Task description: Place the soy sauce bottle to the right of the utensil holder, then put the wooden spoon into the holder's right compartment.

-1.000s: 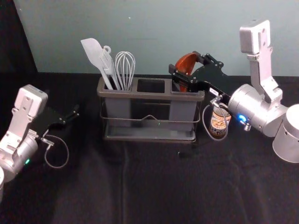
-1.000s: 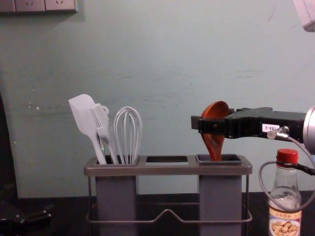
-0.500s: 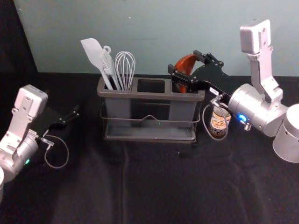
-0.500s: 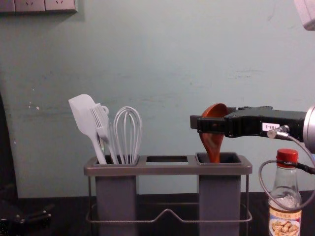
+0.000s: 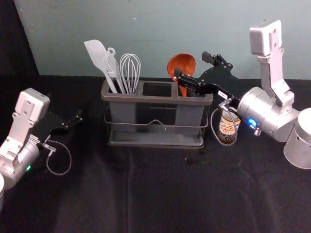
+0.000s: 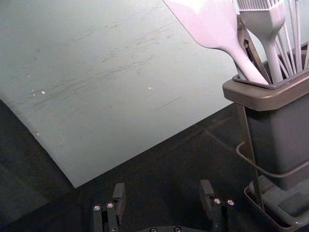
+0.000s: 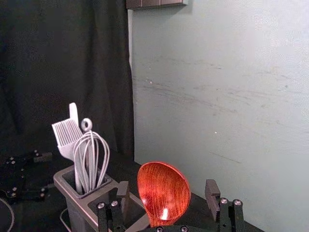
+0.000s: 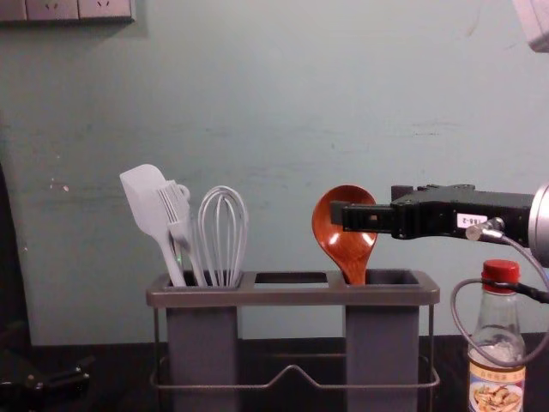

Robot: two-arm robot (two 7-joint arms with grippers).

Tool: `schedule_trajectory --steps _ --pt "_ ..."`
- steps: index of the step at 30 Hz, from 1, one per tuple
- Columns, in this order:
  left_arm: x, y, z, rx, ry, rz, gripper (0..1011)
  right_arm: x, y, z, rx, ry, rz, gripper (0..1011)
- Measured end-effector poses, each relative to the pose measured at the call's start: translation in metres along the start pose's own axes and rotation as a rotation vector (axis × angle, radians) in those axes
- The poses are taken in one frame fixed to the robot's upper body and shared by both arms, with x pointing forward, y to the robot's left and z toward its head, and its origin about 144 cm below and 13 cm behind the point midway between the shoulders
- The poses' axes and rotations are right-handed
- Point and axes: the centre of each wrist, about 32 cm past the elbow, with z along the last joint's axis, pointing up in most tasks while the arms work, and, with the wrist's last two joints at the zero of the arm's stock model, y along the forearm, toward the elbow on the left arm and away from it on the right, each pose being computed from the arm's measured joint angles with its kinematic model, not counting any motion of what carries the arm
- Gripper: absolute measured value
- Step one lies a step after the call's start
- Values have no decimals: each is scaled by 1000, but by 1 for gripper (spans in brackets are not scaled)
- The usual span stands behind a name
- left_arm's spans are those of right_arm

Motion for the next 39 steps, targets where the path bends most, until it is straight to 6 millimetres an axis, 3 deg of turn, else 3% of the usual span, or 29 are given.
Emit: schedule_trajectory --steps 18,29,39 --pt "0 0 0 0 0 0 1005 -9 -13 10 23 -45 -73 1002" --pt "0 0 0 0 0 0 1005 -21 -46 4 27 -43 -84 1002" --pt "0 0 0 0 0 0 1005 -38 -86 -23 35 -56 -79 1002"
